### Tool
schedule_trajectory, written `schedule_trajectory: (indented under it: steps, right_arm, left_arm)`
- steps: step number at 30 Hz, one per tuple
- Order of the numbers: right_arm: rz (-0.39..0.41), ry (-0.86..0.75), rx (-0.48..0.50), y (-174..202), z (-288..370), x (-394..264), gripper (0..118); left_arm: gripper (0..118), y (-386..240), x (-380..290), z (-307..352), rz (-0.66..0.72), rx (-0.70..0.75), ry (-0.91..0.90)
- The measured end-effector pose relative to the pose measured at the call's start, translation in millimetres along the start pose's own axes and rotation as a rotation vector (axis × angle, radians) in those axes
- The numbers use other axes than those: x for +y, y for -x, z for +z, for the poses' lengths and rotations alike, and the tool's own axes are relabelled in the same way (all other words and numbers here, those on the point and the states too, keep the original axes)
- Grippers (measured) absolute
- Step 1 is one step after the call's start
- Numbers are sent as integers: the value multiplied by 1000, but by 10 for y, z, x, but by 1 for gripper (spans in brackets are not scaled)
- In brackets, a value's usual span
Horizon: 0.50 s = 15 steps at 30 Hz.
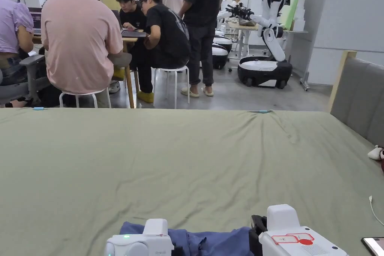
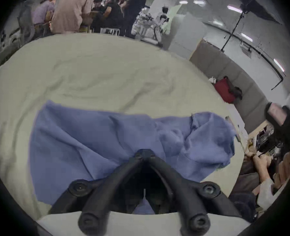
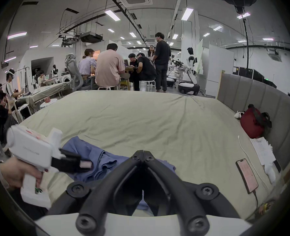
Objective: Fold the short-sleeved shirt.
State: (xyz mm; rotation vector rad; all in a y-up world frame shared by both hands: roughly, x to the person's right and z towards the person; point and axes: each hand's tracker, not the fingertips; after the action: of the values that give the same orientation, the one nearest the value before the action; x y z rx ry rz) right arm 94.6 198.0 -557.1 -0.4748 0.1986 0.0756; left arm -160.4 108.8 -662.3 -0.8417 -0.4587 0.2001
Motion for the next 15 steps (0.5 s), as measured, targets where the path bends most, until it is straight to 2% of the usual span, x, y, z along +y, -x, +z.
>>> schedule_trajectory:
  steps: [4, 7, 10, 11, 12, 13, 15]
  right_arm:
    - [4, 10, 12, 90, -63, 10, 0]
    - [1, 12, 27, 179, -103, -12, 0]
    - [-10, 22, 37, 235, -141, -56, 0]
    - [-12, 25, 37, 243, -147, -70, 0]
    - [-10, 28, 34, 259, -145, -87, 0]
    - [-5, 30, 31, 270, -140, -100, 0]
    - [-4, 34, 32, 238, -138, -109, 0]
  left_arm:
    - [0, 234, 128, 511, 71, 39, -140]
    - [0, 473, 129, 714, 136, 27, -139]
    - [8, 682, 83, 839, 157, 49, -166]
    - [22, 772, 64, 858, 185, 45, -173]
    - [41, 869, 47, 864, 229, 42, -181]
    - [73, 965, 20, 863, 274, 44, -186]
    - [106, 1158, -47, 824, 353, 34, -182]
